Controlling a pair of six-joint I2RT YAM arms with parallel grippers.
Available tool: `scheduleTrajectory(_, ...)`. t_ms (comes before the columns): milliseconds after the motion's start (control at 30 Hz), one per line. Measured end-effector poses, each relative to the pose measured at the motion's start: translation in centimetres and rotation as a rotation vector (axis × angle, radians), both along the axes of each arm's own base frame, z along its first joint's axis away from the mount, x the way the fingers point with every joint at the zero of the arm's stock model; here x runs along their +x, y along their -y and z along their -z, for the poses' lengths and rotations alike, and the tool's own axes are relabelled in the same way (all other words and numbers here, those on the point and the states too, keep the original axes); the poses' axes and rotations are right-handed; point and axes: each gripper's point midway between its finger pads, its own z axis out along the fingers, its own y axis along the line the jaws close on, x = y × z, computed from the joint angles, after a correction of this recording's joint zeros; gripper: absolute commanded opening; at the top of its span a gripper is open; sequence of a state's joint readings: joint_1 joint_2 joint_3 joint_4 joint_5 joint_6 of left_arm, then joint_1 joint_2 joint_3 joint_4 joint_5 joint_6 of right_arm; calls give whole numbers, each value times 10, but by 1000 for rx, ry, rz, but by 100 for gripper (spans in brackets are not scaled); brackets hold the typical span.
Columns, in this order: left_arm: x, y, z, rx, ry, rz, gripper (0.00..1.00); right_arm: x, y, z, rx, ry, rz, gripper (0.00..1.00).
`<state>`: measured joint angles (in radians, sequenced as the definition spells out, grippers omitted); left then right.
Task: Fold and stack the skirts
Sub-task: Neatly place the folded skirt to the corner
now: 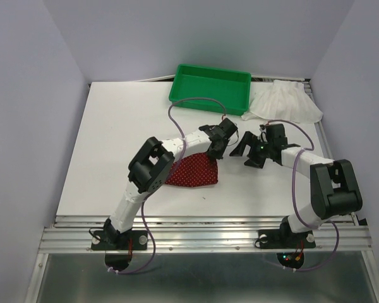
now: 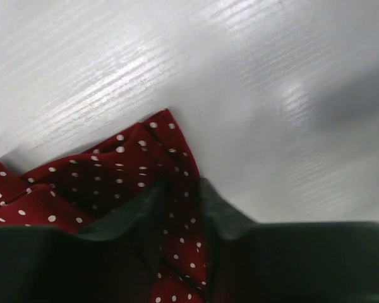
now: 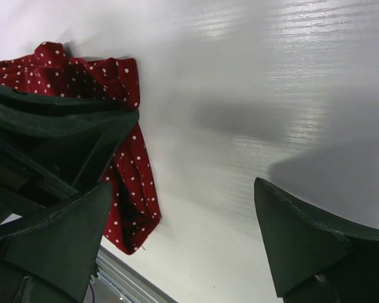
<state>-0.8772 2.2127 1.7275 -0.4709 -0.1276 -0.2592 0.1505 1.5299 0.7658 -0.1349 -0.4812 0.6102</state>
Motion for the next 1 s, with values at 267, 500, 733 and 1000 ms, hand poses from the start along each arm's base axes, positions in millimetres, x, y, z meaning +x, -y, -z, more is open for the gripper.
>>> scheduleTrajectory(267, 8, -1, -2, -34, -31, -10, 0, 2, -7, -8, 45, 79, -42, 98)
scheduleTrajectory(500, 22, -8, -7, -162, -131, -34, 0, 3, -24, -12, 138, 156, -117, 100)
scheduleTrajectory(733, 30, -14, -27, -272, -186, -54, 0, 3, -49, -7, 216, 216, -148, 100)
scheduleTrajectory(1000, 26, -9, -34, -322, -218, -36, 0, 5, -89, -2, 279, 262, -215, 100)
